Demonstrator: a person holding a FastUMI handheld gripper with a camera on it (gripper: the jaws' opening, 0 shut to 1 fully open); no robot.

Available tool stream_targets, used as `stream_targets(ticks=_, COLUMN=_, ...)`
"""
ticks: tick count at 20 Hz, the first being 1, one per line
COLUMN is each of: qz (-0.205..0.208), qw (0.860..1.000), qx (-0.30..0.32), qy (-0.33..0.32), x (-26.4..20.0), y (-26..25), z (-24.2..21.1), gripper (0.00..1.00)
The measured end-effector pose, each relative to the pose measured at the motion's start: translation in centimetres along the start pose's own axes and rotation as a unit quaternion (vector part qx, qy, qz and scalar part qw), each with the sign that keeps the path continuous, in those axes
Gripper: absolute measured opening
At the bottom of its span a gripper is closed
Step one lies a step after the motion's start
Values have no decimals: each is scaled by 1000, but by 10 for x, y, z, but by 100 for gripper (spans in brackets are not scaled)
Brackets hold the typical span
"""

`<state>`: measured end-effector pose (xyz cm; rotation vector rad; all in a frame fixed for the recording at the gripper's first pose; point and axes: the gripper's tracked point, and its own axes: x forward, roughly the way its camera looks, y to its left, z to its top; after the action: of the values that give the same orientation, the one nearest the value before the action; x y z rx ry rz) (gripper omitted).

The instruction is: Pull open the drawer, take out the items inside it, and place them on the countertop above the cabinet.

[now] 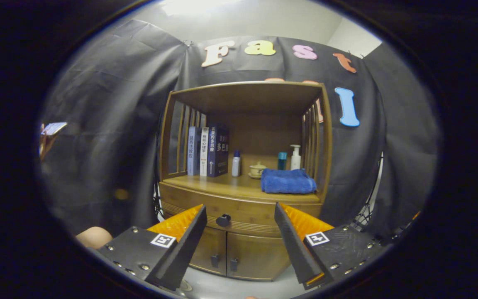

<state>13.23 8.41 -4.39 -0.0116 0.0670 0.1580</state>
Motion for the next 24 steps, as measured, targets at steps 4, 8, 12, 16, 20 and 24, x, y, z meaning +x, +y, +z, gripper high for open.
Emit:
stream_targets(ticks=4, qz=9, qw=1000, qx=1, qy=15, x=55, y=14, z=-21, gripper=98)
stream_targets(ticks=8, qz=10, qw=999, qx=-2, qy=47, x=100, y=23, z=-57, gripper=98)
stream_targets(ticks=12, qz=-11, qw=996, qx=8, qy=92, x=131, y=22, z=-103, gripper=98)
stream_targets(ticks=16, qz=-12, qw=993, qx=42, qy=113, x=149, y=33, z=-121, gripper=91)
stream_targets(ticks=20, qz=-30, qw=990, qx=41, qy=134, x=164, y=42, z=-140, gripper=84)
stream_targets(ticks=24, qz=-63, qw=987, qx=27, qy=148, x=182, y=41, z=-153, gripper=68)
